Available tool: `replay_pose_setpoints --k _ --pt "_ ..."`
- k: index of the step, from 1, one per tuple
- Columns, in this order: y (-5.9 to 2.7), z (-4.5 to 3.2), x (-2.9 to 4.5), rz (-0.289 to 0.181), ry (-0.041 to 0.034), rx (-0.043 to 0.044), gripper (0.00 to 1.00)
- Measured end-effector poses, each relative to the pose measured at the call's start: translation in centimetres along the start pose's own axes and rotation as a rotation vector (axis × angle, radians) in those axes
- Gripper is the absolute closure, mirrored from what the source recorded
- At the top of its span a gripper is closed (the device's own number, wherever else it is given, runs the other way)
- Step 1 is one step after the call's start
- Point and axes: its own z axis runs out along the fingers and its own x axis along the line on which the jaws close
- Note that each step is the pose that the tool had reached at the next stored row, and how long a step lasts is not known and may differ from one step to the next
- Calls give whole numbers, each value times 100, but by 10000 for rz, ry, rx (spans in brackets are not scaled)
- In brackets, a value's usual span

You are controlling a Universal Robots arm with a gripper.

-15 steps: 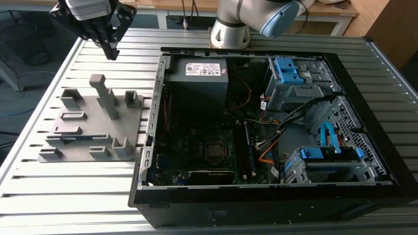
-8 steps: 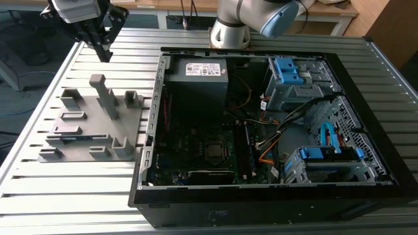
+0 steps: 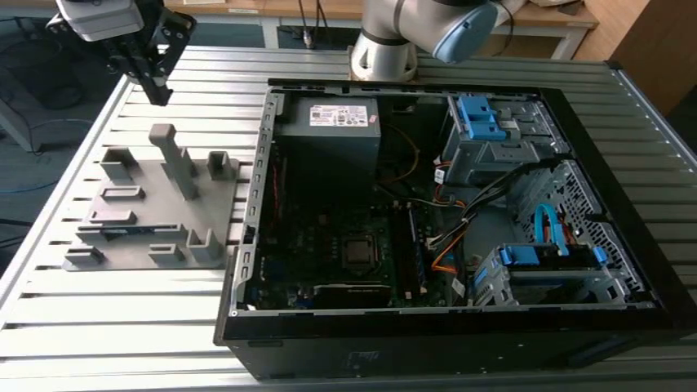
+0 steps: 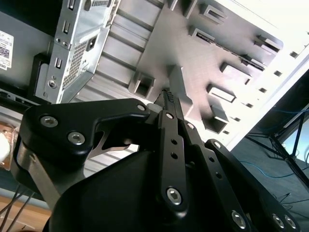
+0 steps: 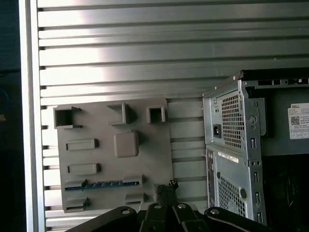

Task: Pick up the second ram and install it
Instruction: 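Reach for the second ram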

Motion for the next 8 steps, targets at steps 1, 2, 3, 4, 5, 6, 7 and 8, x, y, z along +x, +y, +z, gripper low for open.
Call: replay_pose_setpoints --k 1,2,3,4,5,6,7,8 --pt "-4 0 15 -1 0 -1 90" --pt "-8 -1 30 -2 0 0 90" --pt "-12 -2 46 -3 1 0 90" --pt "-16 -2 61 -3 1 0 90" --pt "-21 -2 76 -4 1 1 90" --pt "-24 -2 92 -5 0 0 90" --pt "-28 -3 107 -6 1 0 90" --pt "-32 -3 122 -6 1 0 90"
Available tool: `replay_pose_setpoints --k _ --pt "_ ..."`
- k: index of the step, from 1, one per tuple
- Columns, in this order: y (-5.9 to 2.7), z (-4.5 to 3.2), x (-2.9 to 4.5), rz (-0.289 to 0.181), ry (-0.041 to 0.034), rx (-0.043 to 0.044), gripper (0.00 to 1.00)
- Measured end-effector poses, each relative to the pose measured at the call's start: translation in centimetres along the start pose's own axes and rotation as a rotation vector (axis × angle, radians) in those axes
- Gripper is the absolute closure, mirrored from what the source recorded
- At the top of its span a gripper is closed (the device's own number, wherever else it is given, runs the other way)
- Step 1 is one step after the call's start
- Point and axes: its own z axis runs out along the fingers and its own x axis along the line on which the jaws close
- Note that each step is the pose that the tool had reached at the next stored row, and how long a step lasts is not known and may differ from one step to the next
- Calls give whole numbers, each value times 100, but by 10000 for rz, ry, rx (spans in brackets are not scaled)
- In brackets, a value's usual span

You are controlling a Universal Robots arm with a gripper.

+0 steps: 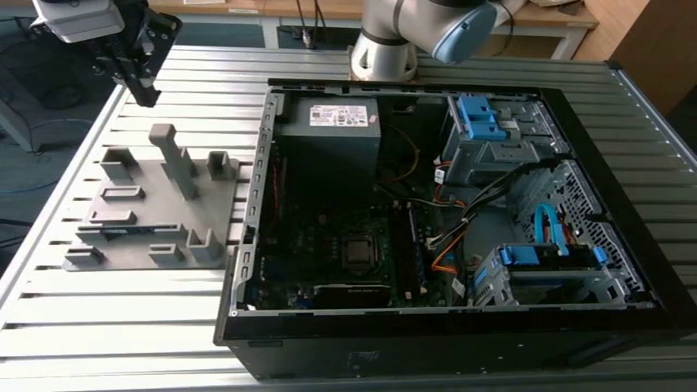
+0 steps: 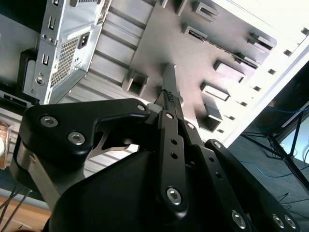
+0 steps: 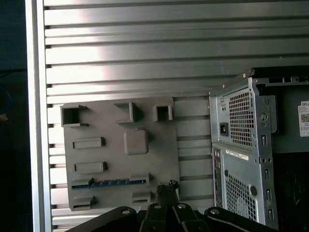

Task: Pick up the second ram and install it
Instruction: 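Reach for the second ram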

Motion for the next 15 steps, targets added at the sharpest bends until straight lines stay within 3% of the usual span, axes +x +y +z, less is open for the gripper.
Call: replay_pose_setpoints --k 15 --pt "-59 -5 215 -14 0 -1 90"
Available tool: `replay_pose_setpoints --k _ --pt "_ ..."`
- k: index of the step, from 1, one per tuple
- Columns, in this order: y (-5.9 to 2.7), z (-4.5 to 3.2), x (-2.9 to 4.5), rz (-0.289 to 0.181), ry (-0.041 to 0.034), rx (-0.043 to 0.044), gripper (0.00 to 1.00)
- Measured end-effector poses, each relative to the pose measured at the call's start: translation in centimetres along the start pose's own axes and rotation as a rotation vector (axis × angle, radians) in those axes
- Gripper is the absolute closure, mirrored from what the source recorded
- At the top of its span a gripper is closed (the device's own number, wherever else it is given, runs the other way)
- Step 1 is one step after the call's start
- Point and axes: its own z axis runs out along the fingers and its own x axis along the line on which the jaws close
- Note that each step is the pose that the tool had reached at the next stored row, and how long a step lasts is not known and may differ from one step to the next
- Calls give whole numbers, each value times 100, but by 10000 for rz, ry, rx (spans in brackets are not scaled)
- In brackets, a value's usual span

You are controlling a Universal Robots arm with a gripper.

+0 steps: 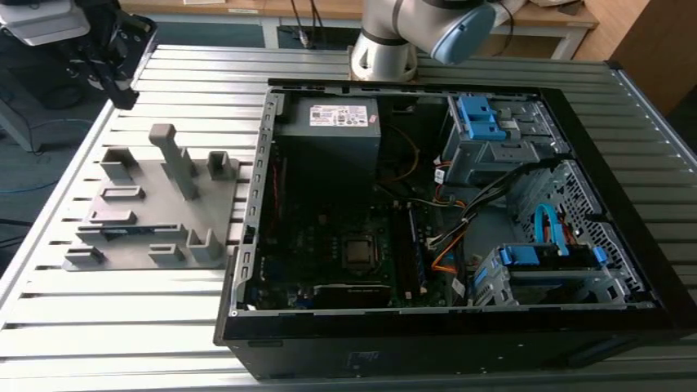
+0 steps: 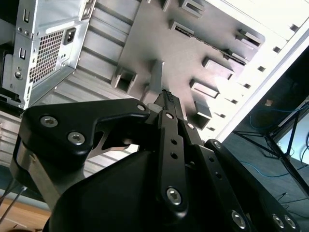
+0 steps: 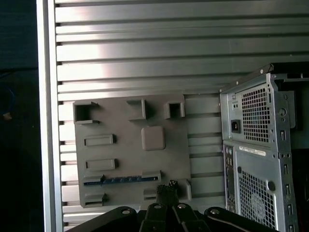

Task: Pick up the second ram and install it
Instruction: 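Reach for the second ram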

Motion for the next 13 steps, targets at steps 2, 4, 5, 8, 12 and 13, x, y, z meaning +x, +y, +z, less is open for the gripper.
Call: replay_pose_setpoints --k 2,4,5,8,12,13 --pt "-8 0 28 -2 0 0 90" --pt "-15 -2 56 -5 1 1 90" --pt "-18 -1 71 -5 1 1 90" --pt "-29 0 115 -7 0 -1 90" --pt "-41 6 169 -10 0 0 90" --pt "-44 8 185 -10 0 0 90"
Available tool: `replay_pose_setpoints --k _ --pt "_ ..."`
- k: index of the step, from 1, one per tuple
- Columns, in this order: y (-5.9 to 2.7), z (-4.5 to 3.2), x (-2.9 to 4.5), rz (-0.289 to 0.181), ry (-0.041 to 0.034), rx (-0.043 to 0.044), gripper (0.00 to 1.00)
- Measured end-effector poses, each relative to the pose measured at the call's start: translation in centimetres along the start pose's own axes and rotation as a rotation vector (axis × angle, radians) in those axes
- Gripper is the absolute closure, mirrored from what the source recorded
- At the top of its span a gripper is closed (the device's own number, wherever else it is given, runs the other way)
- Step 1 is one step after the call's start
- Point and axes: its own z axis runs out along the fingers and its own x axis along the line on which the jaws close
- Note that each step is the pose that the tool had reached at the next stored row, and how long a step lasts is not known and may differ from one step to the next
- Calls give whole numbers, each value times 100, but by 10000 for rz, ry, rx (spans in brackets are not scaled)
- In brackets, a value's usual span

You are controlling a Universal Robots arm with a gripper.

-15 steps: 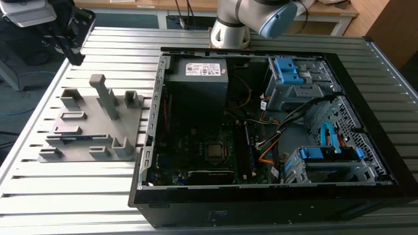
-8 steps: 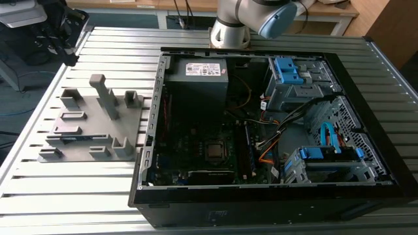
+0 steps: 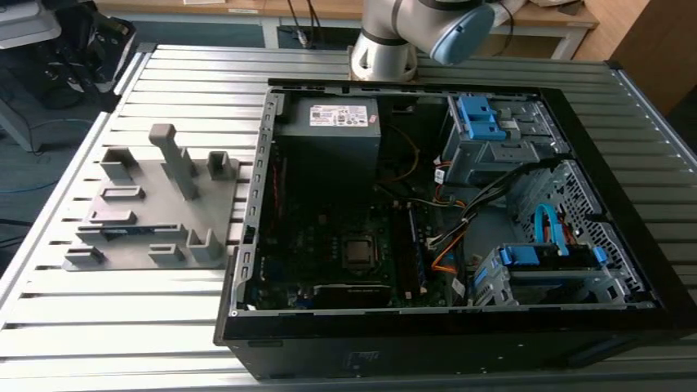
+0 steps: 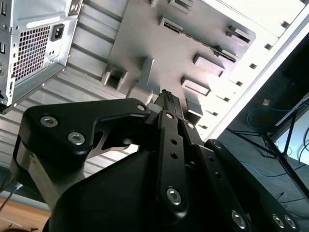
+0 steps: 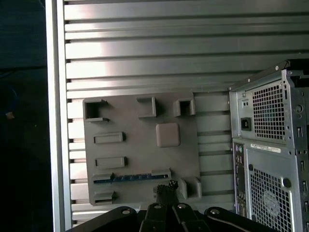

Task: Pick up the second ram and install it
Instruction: 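Reach for the second ram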

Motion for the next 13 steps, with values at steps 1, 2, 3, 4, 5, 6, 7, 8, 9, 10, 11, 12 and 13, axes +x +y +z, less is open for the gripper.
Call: replay_pose_setpoints --k 1,2,3,4,5,6,7,8,9,10,11,12,13 --pt "-3 1 14 0 1 1 90" --pt "-6 3 28 0 1 0 90" --pt "-9 6 41 0 1 1 90" --pt "-12 8 52 -1 1 0 90" --pt "-15 11 64 -1 0 0 90" --pt "-17 13 77 -2 0 0 90" --pt "-20 15 90 -3 1 0 90" --pt "-23 17 104 -3 0 0 90" --pt "-25 19 118 -4 1 0 90" --pt "-28 20 130 -5 1 0 90" --pt "-30 22 141 -6 1 0 90" --pt "-31 25 151 -7 1 0 90" --pt "-33 28 160 -8 0 -1 90"
